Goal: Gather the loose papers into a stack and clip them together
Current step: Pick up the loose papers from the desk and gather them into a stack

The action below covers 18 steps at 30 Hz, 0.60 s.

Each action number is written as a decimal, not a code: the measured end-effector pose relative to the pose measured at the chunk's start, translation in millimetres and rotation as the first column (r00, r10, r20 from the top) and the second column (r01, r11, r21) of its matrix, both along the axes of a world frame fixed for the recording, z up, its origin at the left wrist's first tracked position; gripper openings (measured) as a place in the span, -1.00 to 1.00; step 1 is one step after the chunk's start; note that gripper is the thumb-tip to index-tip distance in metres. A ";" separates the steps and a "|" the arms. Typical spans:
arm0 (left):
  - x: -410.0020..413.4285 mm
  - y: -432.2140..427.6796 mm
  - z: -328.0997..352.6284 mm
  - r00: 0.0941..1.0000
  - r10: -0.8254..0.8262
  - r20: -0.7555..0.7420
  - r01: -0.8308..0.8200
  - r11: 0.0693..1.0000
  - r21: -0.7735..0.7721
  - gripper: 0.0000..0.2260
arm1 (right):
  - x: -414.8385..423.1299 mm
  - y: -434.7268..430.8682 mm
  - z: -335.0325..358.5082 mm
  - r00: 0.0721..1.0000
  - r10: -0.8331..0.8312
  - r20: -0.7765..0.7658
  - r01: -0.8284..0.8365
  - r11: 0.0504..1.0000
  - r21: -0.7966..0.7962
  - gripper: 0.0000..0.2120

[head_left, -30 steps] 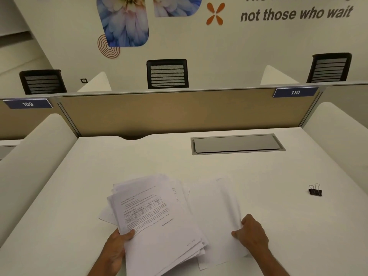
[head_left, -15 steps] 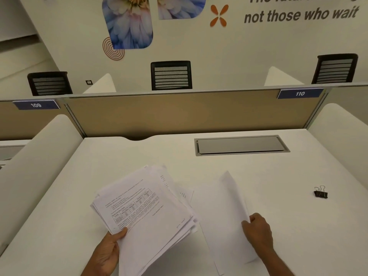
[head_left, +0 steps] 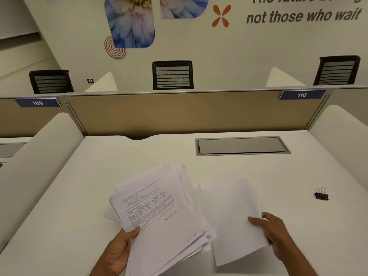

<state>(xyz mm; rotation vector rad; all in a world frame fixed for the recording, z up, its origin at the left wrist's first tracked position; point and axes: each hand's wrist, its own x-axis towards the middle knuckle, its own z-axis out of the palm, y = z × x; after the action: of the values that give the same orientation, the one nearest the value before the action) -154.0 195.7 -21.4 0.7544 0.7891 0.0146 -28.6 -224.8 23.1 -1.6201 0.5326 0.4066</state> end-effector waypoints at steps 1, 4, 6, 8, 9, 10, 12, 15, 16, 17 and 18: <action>0.9 -2.5 1.4 1.000 -0.005 0.006 0.005 1.000 -0.013 -0.53 | -0.8 1.5 4.2 1.000 -0.004 0.013 0.004 1.000 0.026 -0.70; 4.1 -12.7 9.3 1.000 -0.024 0.018 0.025 0.998 -0.056 -0.55 | -6.5 12.7 18.6 0.998 0.035 0.059 -0.044 0.985 0.165 -0.68; 6.3 -20.1 15.1 0.999 -0.046 0.028 0.049 0.995 -0.085 -0.55 | -12.6 26.4 28.0 0.993 0.073 0.089 -0.093 0.961 0.259 -0.69; 8.5 -25.9 19.2 0.997 -0.065 0.032 0.068 0.992 -0.102 -0.53 | -18.7 45.0 33.9 0.986 0.124 0.108 -0.152 0.939 0.308 -0.69; 8.9 -27.5 19.8 0.997 -0.068 0.034 0.072 0.991 -0.112 -0.53 | -21.0 55.1 35.1 0.983 0.147 0.112 -0.176 0.928 0.330 -0.66; 9.2 -28.5 19.6 0.997 -0.072 0.029 0.075 0.990 -0.118 -0.53 | -24.0 65.2 36.9 0.981 0.164 0.107 -0.191 0.917 0.350 -0.63; 7.8 -28.7 19.3 0.997 -0.078 0.017 0.080 0.987 -0.137 -0.52 | -27.7 81.7 39.0 0.980 0.175 0.097 -0.199 0.889 0.413 -0.53; 1.5 -23.9 21.0 0.996 -0.086 0.010 0.086 0.978 -0.192 -0.60 | -29.0 96.1 38.3 0.982 0.175 0.066 -0.184 0.841 0.509 -0.54; -1.3 -21.6 21.1 0.997 -0.080 0.010 0.080 0.975 -0.208 -0.63 | -29.7 101.1 38.9 0.983 0.180 0.044 -0.176 0.837 0.518 -0.52; -4.1 -19.2 21.5 0.997 -0.075 0.008 0.075 0.971 -0.226 -0.64 | -31.8 106.2 38.1 0.982 0.185 0.026 -0.170 0.826 0.537 -0.51; -6.3 -16.9 21.0 0.997 -0.073 0.002 0.071 0.970 -0.234 -0.62 | -35.4 111.8 38.5 0.982 0.191 -0.003 -0.158 0.818 0.553 -0.52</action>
<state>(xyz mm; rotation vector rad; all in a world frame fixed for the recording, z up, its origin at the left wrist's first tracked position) -160.3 178.8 -0.4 0.5588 0.7535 -0.1443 -64.0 -113.0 61.6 -1.0961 0.2690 0.6805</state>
